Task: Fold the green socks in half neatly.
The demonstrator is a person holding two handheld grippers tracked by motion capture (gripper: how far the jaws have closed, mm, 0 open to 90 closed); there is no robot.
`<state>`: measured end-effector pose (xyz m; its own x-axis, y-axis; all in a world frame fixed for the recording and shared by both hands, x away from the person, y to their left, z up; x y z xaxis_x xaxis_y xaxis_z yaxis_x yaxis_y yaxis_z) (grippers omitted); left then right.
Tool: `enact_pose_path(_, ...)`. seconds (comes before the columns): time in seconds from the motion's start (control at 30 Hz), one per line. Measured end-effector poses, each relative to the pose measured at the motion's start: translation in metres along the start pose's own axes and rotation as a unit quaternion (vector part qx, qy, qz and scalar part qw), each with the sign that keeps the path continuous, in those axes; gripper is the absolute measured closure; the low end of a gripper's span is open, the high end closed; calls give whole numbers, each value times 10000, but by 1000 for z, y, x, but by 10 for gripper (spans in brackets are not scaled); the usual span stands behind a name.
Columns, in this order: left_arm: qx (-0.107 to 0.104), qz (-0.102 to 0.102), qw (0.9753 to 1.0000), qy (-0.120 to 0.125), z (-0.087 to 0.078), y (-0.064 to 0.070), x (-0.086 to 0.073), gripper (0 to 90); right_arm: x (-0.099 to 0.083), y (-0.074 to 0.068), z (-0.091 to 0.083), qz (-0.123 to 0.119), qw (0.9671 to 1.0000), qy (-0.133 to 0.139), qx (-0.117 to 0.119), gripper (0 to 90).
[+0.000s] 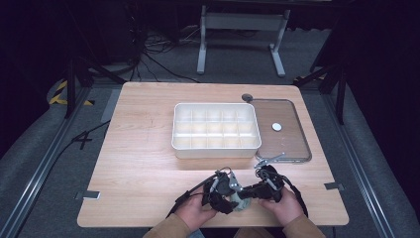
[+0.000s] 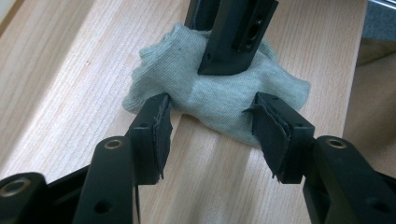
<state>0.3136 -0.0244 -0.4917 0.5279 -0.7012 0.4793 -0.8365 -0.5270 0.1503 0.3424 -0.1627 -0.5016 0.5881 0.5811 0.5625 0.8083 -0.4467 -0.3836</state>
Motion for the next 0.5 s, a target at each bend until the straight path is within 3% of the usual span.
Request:
enact_pose_path(0.17,54,-3,10000,66,-8,-4,-1,473,6,-10,0,-343,9984,-170,-407,766)
enact_pose_path(0.37,166,-258,9990,328,-32,-27,-7,472,11,-16,-5,-570,9963,-113,-625,771)
enact_pose_path(0.5,277,-509,9970,511,-47,-45,-12,471,16,-20,-11,-785,9930,-7,-887,772)
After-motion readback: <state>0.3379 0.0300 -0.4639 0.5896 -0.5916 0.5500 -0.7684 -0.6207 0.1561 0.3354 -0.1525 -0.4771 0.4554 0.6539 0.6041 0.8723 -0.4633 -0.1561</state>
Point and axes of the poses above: each handheld gripper's, and its own axes: z roughly forward along the jaws, x roughly out of its top, y roughly to its right, the point moved 5 cm from there along z, roughly forward along the jaws, and after that the axes turned 14 degrees about -z, right-handed, at the moved point
